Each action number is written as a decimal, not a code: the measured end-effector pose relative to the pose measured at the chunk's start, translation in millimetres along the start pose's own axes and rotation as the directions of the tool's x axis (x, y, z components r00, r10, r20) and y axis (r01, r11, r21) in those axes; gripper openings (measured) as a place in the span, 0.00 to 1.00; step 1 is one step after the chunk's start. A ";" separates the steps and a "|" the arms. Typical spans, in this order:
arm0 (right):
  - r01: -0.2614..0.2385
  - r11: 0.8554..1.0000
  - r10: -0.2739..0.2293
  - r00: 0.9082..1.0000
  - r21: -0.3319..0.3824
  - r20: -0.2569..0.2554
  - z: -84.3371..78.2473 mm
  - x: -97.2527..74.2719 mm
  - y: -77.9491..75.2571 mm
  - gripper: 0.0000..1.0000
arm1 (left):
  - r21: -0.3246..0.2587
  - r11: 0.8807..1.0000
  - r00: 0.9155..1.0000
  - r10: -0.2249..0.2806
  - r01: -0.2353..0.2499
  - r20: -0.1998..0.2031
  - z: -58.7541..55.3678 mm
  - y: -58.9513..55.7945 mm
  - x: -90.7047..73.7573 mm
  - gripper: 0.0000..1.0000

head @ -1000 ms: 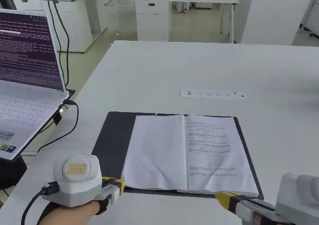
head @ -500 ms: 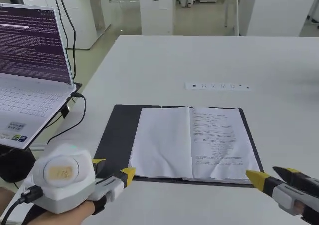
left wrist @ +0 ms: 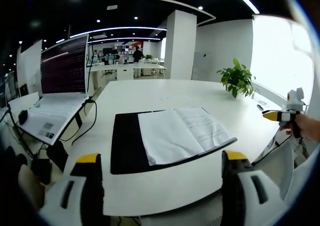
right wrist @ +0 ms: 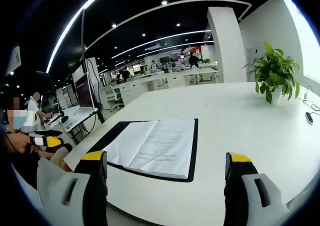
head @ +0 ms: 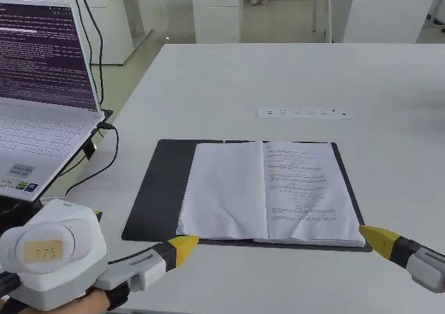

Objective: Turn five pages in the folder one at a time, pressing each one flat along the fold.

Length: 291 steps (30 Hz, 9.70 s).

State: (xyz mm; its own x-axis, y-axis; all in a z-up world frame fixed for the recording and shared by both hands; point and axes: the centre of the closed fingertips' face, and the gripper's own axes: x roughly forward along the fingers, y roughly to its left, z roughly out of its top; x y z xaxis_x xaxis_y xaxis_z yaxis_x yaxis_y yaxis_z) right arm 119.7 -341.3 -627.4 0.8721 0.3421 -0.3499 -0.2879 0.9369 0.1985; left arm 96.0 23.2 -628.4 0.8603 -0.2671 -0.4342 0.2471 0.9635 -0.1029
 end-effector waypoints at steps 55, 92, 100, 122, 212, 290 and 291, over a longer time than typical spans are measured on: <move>0.021 0.997 -0.021 1.000 0.068 -0.014 -28.8 4.0 -9.5 0.87 | 0.266 0.890 0.926 -0.330 0.370 -0.184 -28.9 -188.3 201.1 0.57; -0.041 0.994 0.047 0.997 0.104 -0.055 -42.9 24.4 -15.8 0.77 | 0.291 0.929 0.973 -0.212 0.231 -0.095 -68.3 -197.2 259.4 0.14; -0.095 0.992 0.104 0.990 0.088 -0.097 -47.0 52.0 -12.7 0.72 | 0.244 0.947 0.976 -0.190 0.209 -0.102 -67.8 -192.9 258.7 0.00; -0.125 0.952 0.185 0.962 0.279 -0.201 -82.0 141.6 -25.4 0.45 | 0.178 0.964 0.978 -0.186 0.200 -0.093 -67.5 -190.6 259.6 0.00; -0.338 0.802 0.442 0.890 0.492 -0.109 -7.7 183.3 228.4 0.00 | 0.073 0.995 0.997 -0.071 0.071 0.003 6.3 9.4 73.4 0.32; -0.211 0.793 0.422 0.867 0.571 -0.265 -74.0 275.7 124.9 0.00 | 0.141 0.990 0.986 -0.008 0.032 -0.169 -96.7 5.0 167.3 0.09; -0.203 0.792 0.418 0.868 0.576 -0.268 -73.7 278.4 122.2 0.00 | 0.139 0.990 0.986 -0.006 0.029 -0.166 -96.5 5.1 167.2 0.09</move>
State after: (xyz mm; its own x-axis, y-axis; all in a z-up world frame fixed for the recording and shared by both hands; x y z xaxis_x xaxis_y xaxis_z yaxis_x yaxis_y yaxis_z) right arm 298.1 -126.3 -768.0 0.5305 0.7078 -0.4665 -0.1769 0.6306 0.7557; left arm 198.1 -14.7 -787.9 0.7727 -0.2656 -0.5765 0.3317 0.9433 0.0100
